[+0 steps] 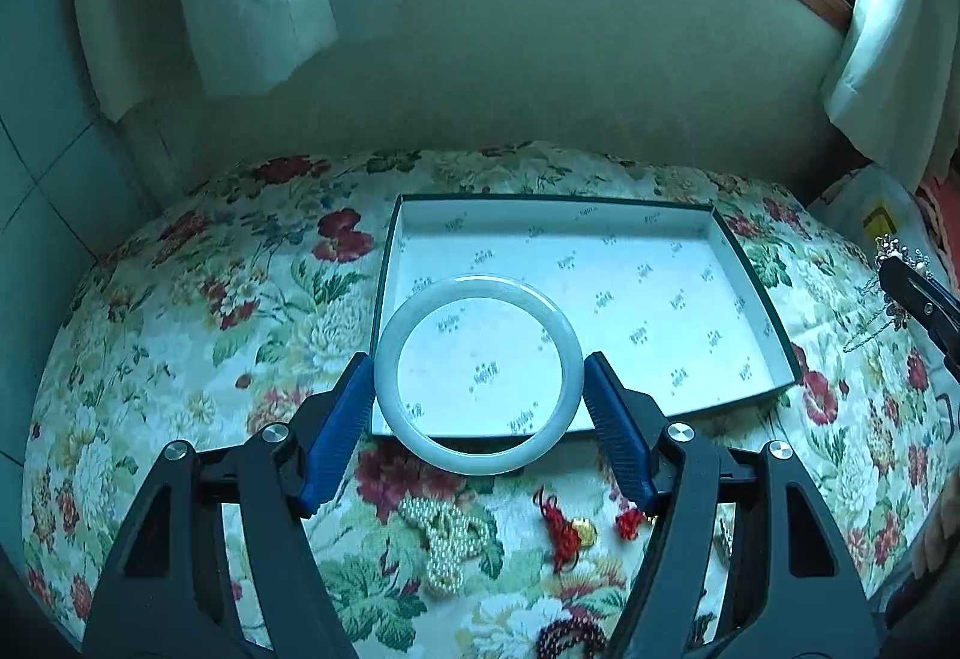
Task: Organize jewelry
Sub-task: 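Carry the bangle and brooch into the box and open both grippers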
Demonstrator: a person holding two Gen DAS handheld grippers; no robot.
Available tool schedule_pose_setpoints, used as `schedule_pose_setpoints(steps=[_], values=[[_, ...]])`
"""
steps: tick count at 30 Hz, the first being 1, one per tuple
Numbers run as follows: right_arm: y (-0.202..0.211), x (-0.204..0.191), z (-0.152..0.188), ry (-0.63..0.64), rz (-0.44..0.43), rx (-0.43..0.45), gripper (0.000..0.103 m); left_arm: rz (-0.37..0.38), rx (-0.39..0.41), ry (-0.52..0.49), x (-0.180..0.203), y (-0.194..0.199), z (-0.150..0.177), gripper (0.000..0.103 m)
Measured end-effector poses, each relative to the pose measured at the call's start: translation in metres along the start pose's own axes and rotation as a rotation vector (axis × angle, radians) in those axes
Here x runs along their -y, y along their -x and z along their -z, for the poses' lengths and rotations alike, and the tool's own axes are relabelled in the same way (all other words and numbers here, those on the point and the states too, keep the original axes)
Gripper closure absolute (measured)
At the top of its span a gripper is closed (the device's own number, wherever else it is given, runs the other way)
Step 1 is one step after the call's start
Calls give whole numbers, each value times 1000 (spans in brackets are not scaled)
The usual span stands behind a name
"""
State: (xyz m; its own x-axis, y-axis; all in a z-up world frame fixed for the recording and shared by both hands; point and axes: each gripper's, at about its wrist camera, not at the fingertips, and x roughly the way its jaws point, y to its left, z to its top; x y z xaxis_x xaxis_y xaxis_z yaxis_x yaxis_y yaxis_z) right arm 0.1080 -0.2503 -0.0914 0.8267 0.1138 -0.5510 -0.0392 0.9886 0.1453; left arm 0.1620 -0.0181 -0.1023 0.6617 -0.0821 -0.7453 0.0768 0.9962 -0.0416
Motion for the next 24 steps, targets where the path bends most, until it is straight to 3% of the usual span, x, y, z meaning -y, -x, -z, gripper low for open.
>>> schedule_pose_setpoints(steps=[4,7,16,24], values=[[-27,-3,-7,7,-4,-5,79,-4,24,0,3,-23,-20,33],[-55,-5,0,6,-3,-49,79,4,-1,2,4,-47,-23,33],[-124,-3,36,7,18,-207,80,4,-112,-32,10,-110,-2,33],[-146,2,53,8,31,-281,80,-9,-139,-28,8,-124,5,32]])
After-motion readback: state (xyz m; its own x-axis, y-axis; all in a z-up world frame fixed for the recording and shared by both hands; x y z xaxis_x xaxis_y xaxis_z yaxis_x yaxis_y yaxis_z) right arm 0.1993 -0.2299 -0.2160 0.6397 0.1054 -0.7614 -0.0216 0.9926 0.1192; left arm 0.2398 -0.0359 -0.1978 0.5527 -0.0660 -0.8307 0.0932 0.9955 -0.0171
